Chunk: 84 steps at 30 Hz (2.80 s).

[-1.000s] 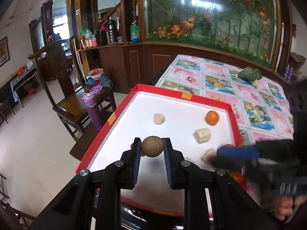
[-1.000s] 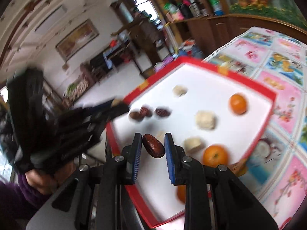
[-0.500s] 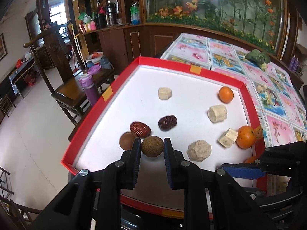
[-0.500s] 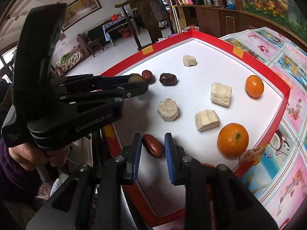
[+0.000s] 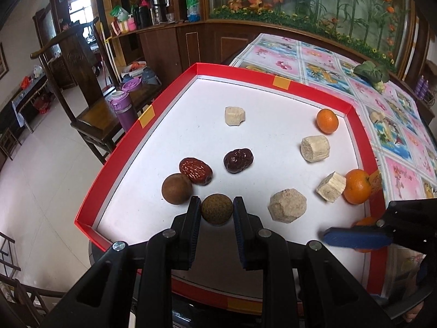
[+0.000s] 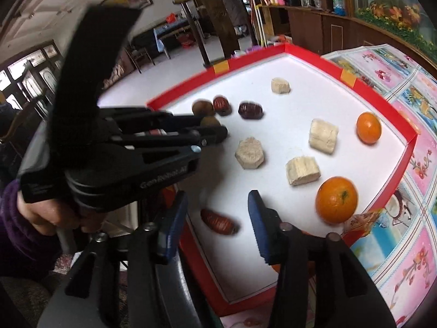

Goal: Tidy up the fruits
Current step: 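Carry the red date and brown kiwi over the white tray, then open both grippers to release the date and kiwi into the tray, then move both open grippers back toward the items on the tablecloth, then grasp a beige block with the right gripper while the left gripper grasps a round beige piece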

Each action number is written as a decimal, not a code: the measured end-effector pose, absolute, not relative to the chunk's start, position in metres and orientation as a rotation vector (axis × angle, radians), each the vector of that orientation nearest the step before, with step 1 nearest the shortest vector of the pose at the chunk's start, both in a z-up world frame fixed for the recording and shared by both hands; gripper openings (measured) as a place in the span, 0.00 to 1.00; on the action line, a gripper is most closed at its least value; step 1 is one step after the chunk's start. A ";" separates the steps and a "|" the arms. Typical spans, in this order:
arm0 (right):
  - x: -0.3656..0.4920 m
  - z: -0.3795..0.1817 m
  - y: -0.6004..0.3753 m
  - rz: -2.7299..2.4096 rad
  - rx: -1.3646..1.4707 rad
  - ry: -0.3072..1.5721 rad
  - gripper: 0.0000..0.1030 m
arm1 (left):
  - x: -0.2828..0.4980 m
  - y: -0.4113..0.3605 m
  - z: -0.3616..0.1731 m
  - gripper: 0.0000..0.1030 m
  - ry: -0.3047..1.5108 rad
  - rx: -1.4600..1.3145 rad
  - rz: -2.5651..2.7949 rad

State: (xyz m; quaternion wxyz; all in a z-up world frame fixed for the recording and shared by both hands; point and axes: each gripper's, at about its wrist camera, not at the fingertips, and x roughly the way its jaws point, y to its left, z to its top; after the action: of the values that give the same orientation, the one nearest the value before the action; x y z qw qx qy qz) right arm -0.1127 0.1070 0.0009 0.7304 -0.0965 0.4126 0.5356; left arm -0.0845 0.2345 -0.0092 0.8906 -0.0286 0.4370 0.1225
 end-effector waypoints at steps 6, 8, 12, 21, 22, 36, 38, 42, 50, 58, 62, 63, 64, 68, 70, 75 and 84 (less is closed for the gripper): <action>-0.074 0.032 0.053 1.095 -0.057 0.801 0.48 | -0.087 0.221 0.021 0.31 0.809 -0.023 0.251; -0.051 0.035 0.027 1.017 -0.006 0.788 0.48 | -0.084 0.212 0.031 0.33 0.784 -0.007 0.226; -0.003 0.036 -0.029 0.848 0.124 0.796 0.48 | -0.078 0.185 0.047 0.36 0.743 0.027 0.150; 0.088 -0.009 -0.133 0.590 0.601 0.968 0.48 | -0.060 0.123 0.056 0.41 0.714 0.092 -0.025; 0.095 -0.014 -0.135 0.579 0.631 0.985 0.48 | -0.058 0.118 0.055 0.41 0.714 0.100 -0.036; 0.131 -0.041 -0.113 0.428 0.669 1.125 0.25 | -0.026 0.080 0.058 0.41 0.730 0.165 -0.086; 0.132 -0.042 -0.115 0.430 0.679 1.138 0.25 | -0.017 0.075 0.056 0.41 0.746 0.179 -0.081; 0.130 -0.039 -0.112 0.430 0.643 1.137 0.25 | -0.005 0.064 0.056 0.41 0.763 0.189 -0.074; 0.125 -0.039 -0.132 0.441 0.686 1.124 0.18 | 0.015 0.043 0.046 0.41 0.831 0.200 -0.090; 0.096 -0.031 -0.200 0.381 0.682 1.125 0.18 | 0.064 0.008 0.020 0.41 0.924 0.256 -0.150; 0.087 -0.030 -0.224 0.356 0.652 1.134 0.17 | 0.088 -0.007 0.001 0.41 0.966 0.309 -0.151; 0.088 -0.030 -0.227 0.356 0.652 1.132 0.17 | 0.094 -0.011 -0.002 0.41 0.967 0.322 -0.158; 0.088 -0.031 -0.229 0.360 0.653 1.134 0.17 | 0.097 -0.014 -0.005 0.41 0.970 0.334 -0.164; 0.087 -0.030 -0.229 0.350 0.626 1.139 0.17 | 0.109 -0.016 -0.016 0.41 0.994 0.355 -0.167; 0.087 -0.031 -0.226 0.345 0.614 1.146 0.17 | 0.111 -0.015 -0.020 0.41 0.999 0.365 -0.167; 0.088 -0.035 -0.220 0.340 0.596 1.154 0.17 | 0.118 -0.015 -0.025 0.40 1.014 0.350 -0.174; 0.089 -0.034 -0.218 0.346 0.599 1.147 0.17 | 0.124 -0.021 -0.029 0.13 1.021 0.313 -0.226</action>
State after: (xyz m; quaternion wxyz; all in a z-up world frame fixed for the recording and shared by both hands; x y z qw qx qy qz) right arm 0.0889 -0.2177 -0.0340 0.7840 0.2774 0.5316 0.1606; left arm 0.1241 -0.0208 -0.0291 0.8547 0.1487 0.4856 -0.1075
